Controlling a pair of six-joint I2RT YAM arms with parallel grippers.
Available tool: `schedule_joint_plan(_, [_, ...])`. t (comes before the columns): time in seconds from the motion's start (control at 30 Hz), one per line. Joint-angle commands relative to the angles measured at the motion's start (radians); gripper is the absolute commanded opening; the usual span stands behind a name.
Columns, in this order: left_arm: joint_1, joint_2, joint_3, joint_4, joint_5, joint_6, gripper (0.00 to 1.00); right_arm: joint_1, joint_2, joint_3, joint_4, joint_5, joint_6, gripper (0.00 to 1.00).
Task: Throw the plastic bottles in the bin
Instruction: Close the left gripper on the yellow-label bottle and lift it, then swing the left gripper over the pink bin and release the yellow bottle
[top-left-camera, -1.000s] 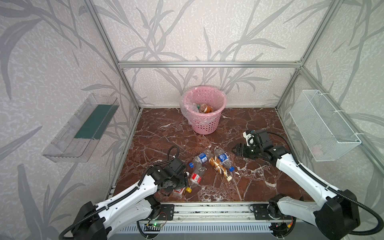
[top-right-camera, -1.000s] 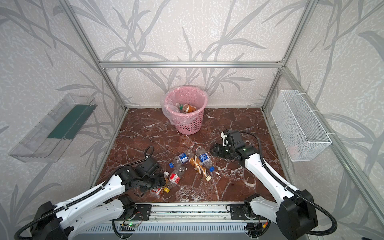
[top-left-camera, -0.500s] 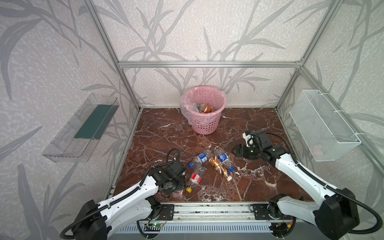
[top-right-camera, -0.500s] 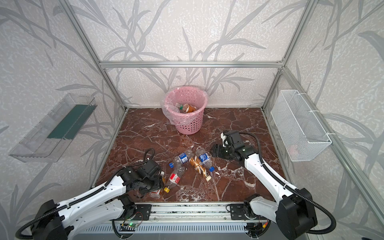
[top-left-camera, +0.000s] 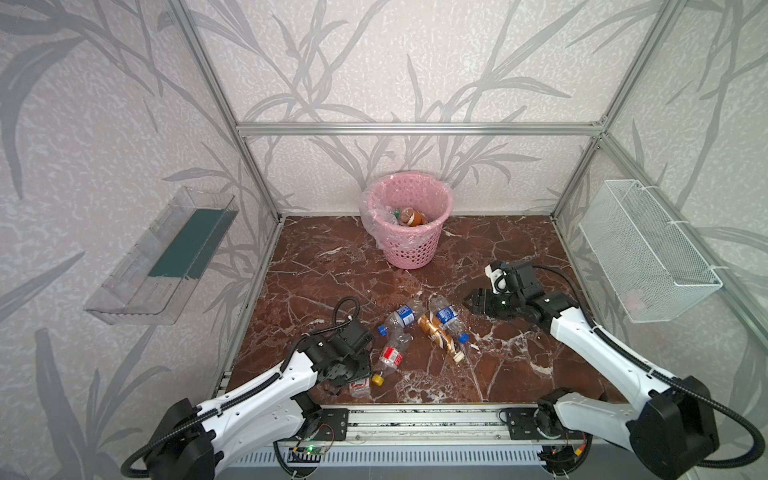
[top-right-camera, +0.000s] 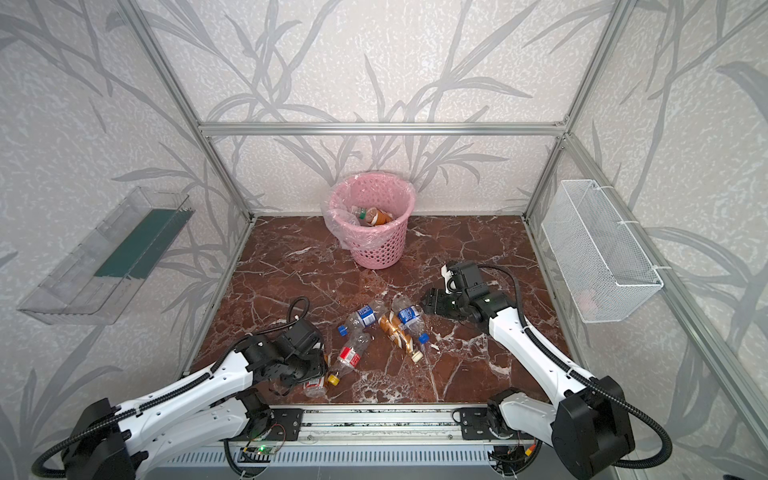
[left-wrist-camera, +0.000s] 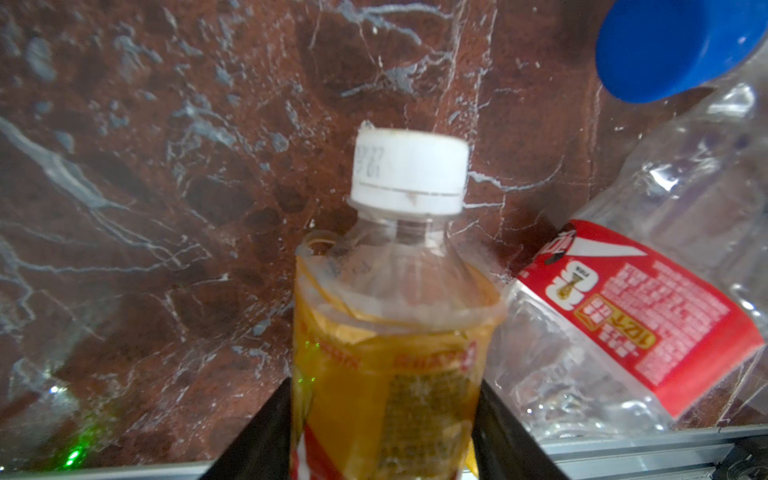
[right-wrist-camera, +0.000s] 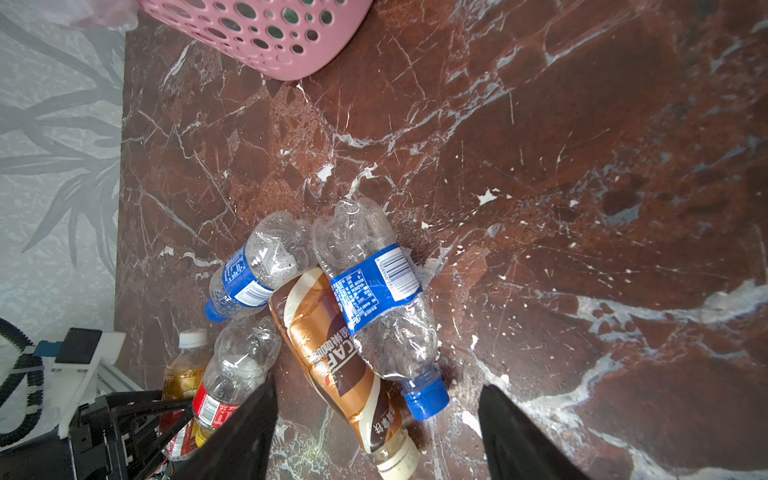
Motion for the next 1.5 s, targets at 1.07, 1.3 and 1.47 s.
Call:
schedule_joint_plan(1.07, [0.02,-0.067,0.026,-0.008,-0.123,-0.019,0.52,0.005,-0.001,-0.009,0.001,-0.008,-0.01,0.75])
schedule_joint_plan(1.3, [0.066,-0.025,0.103,0.047,-0.134,0.051,0.51,0.005,-0.012,0.0,-0.016,-0.009,-0.014,0.75])
schedule_joint_plan(1.47, [0.129,0.039,0.291,0.086,-0.125,0.166,0.51,0.005,-0.028,0.013,-0.035,0.001,-0.019,0.75])
